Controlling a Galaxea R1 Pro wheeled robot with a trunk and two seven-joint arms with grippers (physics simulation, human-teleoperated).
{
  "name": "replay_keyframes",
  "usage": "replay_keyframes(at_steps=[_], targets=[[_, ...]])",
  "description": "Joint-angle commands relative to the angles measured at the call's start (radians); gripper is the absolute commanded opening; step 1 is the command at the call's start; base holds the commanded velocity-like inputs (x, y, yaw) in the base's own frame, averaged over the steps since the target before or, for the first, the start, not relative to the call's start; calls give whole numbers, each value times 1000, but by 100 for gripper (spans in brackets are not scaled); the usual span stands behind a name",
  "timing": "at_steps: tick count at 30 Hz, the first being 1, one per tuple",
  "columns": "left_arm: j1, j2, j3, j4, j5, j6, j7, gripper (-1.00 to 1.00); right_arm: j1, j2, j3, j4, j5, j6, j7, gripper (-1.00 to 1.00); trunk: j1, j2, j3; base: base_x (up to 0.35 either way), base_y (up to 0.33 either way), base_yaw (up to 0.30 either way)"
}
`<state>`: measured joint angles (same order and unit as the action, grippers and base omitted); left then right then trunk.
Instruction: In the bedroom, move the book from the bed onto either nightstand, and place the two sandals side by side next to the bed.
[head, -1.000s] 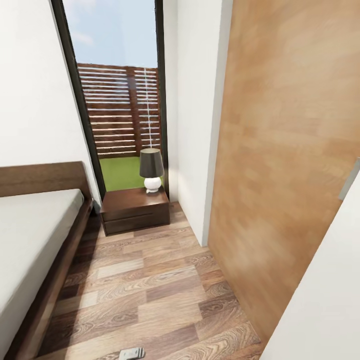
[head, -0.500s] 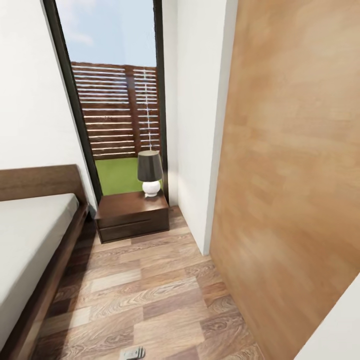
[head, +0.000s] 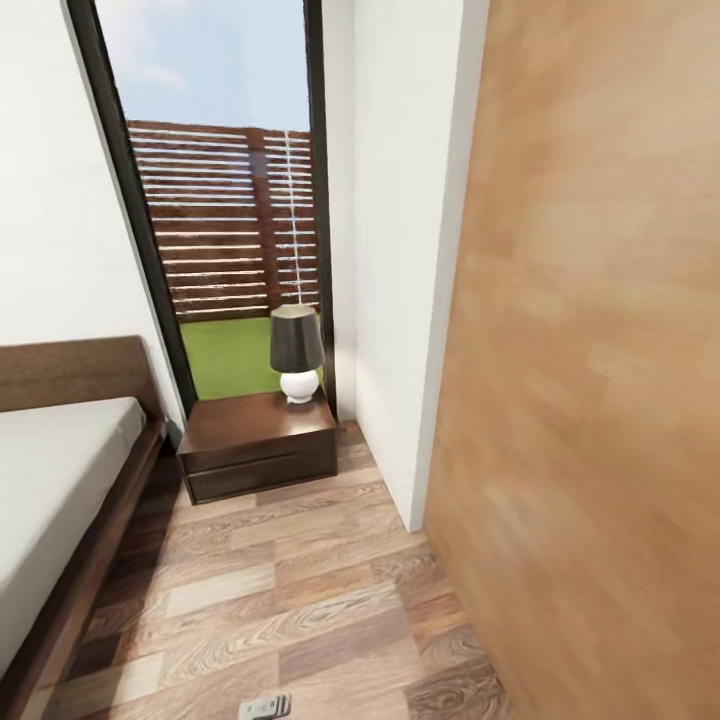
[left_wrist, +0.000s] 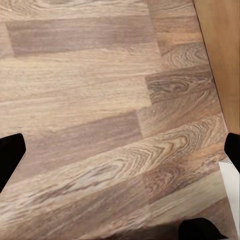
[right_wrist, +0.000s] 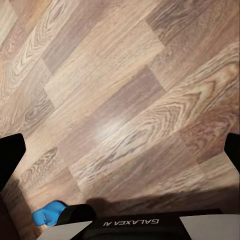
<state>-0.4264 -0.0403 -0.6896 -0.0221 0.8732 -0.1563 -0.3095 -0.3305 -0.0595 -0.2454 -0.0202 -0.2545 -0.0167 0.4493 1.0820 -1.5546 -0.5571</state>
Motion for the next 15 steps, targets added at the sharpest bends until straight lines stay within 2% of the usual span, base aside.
replay_keyframes(at_steps=[1,15], targets=[[-1,0,-8,2,9,-4,-4,100,-1,0,2,2,-9,-2,5,100,1,0,-1,318,0,0],[-1,0,-8,2,9,-3,-4,100,-1,0,2,2,-9,-2,5,100,1,0,-1,318,0,0]])
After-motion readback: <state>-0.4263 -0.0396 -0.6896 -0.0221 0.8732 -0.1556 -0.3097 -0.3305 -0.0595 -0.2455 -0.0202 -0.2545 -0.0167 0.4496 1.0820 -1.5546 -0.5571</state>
